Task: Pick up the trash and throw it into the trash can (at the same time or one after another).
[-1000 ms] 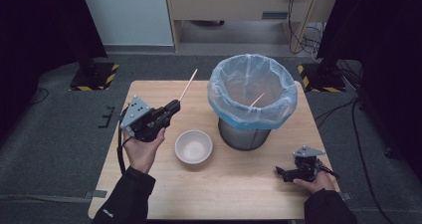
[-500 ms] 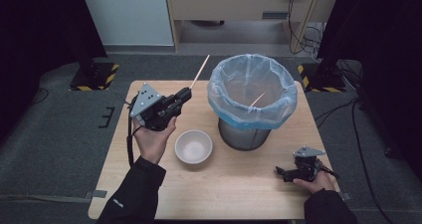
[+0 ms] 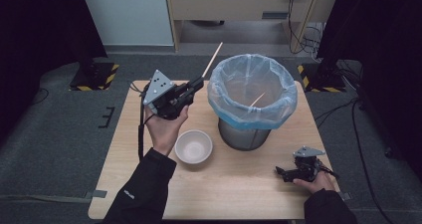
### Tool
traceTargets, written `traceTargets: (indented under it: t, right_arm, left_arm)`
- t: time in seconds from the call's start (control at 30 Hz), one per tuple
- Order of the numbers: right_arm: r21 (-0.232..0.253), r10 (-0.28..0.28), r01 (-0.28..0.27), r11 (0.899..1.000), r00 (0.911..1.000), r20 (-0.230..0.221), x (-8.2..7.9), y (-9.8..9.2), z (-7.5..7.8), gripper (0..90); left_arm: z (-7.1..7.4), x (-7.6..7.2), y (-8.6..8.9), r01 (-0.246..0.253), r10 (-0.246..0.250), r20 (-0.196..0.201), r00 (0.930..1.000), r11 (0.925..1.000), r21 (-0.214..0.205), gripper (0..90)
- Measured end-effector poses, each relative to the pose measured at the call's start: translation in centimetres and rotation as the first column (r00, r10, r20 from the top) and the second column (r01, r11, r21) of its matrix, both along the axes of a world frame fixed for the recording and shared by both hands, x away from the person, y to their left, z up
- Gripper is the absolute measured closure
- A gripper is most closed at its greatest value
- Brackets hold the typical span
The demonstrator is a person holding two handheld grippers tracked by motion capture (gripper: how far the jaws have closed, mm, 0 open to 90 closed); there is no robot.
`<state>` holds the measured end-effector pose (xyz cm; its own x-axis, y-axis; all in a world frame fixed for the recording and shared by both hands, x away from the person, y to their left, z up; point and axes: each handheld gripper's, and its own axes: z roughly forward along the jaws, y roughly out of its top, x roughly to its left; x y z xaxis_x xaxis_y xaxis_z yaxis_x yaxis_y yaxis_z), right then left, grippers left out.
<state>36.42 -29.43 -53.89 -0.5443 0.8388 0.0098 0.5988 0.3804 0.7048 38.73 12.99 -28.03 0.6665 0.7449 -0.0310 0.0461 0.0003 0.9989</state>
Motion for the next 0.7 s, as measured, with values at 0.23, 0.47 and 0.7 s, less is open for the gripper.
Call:
traceTargets:
  t: [0.23, 0.47, 0.7]
  right_arm:
    - [0.000, 0.000, 0.000, 1.000, 1.0000, 0.000, 0.0, 0.0, 0.0, 0.6]
    - [0.001, -0.002, 0.002, 1.000, 1.0000, 0.000, 0.0, 0.0, 0.0, 0.6]
    - [0.001, -0.002, 0.002, 1.000, 1.0000, 0.000, 0.0, 0.0, 0.0, 0.6]
  left_arm:
    - [0.9, 1.0, -1.4, 0.008, -0.008, 0.013, 0.9999, 0.9999, -0.007, 85.3]
    - [1.2, 1.9, -2.5, 0.010, -0.010, 0.015, 0.9998, 0.9999, -0.003, 85.2]
    - [1.6, 2.7, -3.7, 0.020, -0.020, 0.017, 0.9997, 0.9998, -0.005, 85.2]
